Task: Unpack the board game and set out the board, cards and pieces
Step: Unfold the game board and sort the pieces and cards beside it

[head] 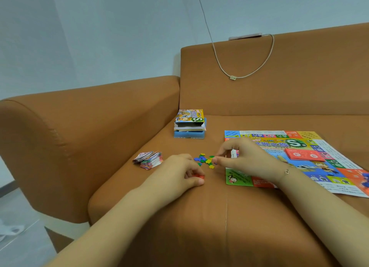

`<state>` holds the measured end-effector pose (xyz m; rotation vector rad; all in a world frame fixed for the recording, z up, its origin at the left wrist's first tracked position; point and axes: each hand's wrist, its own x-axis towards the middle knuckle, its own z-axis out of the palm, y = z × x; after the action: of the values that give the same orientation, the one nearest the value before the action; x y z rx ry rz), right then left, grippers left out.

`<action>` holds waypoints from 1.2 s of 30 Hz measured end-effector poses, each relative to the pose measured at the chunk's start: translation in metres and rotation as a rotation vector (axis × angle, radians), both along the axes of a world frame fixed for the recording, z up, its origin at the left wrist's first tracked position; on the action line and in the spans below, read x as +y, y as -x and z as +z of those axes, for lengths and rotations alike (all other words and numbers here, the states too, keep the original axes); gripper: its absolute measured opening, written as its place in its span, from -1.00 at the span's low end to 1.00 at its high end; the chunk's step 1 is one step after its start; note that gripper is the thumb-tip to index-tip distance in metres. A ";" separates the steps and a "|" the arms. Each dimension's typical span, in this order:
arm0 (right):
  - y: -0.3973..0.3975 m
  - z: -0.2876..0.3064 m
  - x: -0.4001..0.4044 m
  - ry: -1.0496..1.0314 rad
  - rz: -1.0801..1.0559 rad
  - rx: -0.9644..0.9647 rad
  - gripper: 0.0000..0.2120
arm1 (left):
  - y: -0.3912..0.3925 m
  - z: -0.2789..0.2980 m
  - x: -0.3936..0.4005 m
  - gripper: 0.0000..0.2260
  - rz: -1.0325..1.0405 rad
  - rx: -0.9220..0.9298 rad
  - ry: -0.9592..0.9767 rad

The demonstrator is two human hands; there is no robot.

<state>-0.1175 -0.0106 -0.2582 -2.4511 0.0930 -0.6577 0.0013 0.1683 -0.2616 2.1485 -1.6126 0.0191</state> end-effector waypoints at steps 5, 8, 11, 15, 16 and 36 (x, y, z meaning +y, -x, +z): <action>0.000 -0.001 0.000 0.018 -0.007 -0.005 -0.89 | -0.001 -0.004 0.001 -0.87 -0.002 0.004 0.055; 0.002 -0.001 0.000 0.024 -0.012 -0.006 -0.90 | 0.000 -0.006 0.000 -0.89 0.007 -0.030 0.069; 0.003 -0.002 0.000 0.029 -0.017 -0.013 -0.89 | 0.002 -0.007 -0.003 -0.87 0.035 -0.146 0.033; 0.005 -0.001 0.001 0.024 -0.013 -0.013 -0.88 | 0.007 -0.009 -0.006 -0.87 0.074 -0.156 0.059; 0.006 -0.001 0.001 0.025 -0.015 -0.014 -0.88 | 0.008 -0.009 -0.006 -0.86 0.084 -0.162 0.059; 0.015 -0.004 0.007 -0.011 -0.058 -0.046 -0.85 | 0.007 -0.022 0.001 -0.89 0.338 0.467 0.516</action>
<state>-0.1327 -0.0036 -0.2627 -2.4291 0.1502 -0.7361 -0.0052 0.1696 -0.2839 1.8153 -0.8569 0.0313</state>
